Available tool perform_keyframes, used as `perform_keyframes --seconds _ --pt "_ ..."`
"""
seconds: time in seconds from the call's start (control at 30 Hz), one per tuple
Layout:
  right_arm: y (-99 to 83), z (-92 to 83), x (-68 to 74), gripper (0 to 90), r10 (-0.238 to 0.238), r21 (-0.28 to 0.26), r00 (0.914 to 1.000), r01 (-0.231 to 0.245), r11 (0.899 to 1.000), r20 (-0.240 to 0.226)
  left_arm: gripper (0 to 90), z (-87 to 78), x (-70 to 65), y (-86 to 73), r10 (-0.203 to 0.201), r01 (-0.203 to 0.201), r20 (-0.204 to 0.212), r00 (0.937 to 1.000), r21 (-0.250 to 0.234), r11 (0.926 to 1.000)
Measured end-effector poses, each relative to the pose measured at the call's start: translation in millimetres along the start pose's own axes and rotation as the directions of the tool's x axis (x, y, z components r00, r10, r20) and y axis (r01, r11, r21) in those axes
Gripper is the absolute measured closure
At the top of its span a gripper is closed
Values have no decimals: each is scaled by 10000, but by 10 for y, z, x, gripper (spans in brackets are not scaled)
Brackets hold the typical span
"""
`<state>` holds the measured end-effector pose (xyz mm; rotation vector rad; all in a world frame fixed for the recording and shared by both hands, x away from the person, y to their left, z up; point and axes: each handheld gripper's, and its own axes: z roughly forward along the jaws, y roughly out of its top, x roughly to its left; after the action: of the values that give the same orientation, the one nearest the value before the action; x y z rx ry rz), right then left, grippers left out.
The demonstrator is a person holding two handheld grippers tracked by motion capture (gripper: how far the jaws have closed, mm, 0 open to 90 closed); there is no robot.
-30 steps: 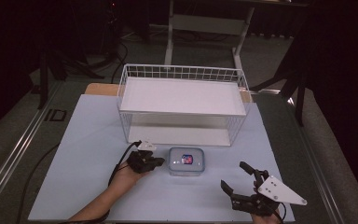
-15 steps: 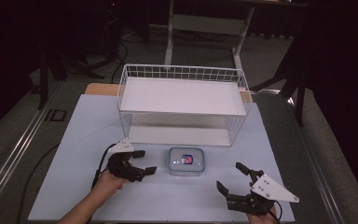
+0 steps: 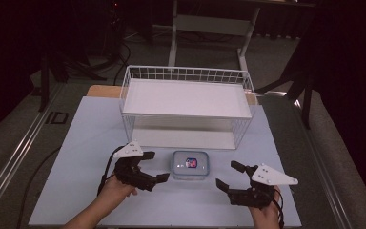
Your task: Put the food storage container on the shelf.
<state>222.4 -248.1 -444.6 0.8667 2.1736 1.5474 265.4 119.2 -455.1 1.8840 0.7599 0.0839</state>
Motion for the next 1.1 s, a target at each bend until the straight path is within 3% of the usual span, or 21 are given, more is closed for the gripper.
perform_keyframes --seconds 0.07,0.17,0.43,0.5,0.53,0.6,0.63,0.67,0.7,0.73,0.8,0.83,0.87,0.9,0.97,1.0,1.03,1.1 --pt "50 39 -46 187 -167 117 9994 164 9998 317 34 45 9 38 -251 251 -29 9997 88 9996" --pt "126 141 -89 187 -245 871 9970 181 9960 730 34 129 26 80 -340 342 -116 9994 158 9993" --pt "168 395 -226 144 -11 1094 9983 -53 9940 581 35 315 120 160 -487 495 -274 9984 271 9984" --pt "164 491 -274 145 381 1406 9971 -471 9889 661 39 386 144 189 -450 461 -306 9985 361 9983" --pt "159 525 -294 142 414 1475 9960 -528 9877 792 39 412 156 194 -577 589 -302 9979 395 9975" --pt "146 596 -351 138 1020 1752 9920 -1136 9780 741 36 459 178 202 -937 964 -466 9945 592 9936" --pt "146 596 -351 138 1020 1752 9920 -1136 9780 741 28 459 178 202 -937 964 -466 9945 592 9936" --pt "136 629 -383 136 1359 1790 9880 -1471 9728 732 28 498 216 206 -1416 1448 -450 9889 781 9864" --pt "121 701 -437 115 1949 2039 9781 -2059 9571 731 18 518 241 206 -1721 1754 -449 9841 841 9809" --pt "113 726 -459 115 2223 2036 9712 -2354 9503 855 18 537 264 205 -2016 2044 -387 9787 930 9744" --pt "92 782 -508 115 2623 2273 9602 -2776 9334 958 18 570 314 197 -2459 2485 -369 9686 995 9635" --pt "92 782 -508 115 2623 2273 9602 -2776 9334 958 18 570 314 197 -2459 2485 -369 9686 995 9635" --pt "83 800 -527 115 2765 2394 9555 -2937 9254 1030 18 620 364 184 -2781 2817 -480 9594 1077 9534" --pt "41 842 -591 115 3286 2599 9384 -3453 9018 1066 18 645 384 176 -2887 2929 -517 9560 1174 9489" --pt "0 872 -653 123 3858 2750 9173 -3978 8753 988 19 691 431 145 -3275 3294 -368 9441 1344 9346" --pt "-22 884 -680 128 4095 2748 9068 -4208 8645 1003 19 716 449 127 -3413 3433 -391 9391 1436 9282" --pt "-22 884 -680 128 4095 2748 9068 -4208 8645 1003 19 716 449 127 -3413 3433 -391 9391 1436 9282" --pt "-61 916 -719 138 4418 2957 8920 -4493 8430 959 19 768 482 76 -3707 3710 -331 9282 1637 9141"
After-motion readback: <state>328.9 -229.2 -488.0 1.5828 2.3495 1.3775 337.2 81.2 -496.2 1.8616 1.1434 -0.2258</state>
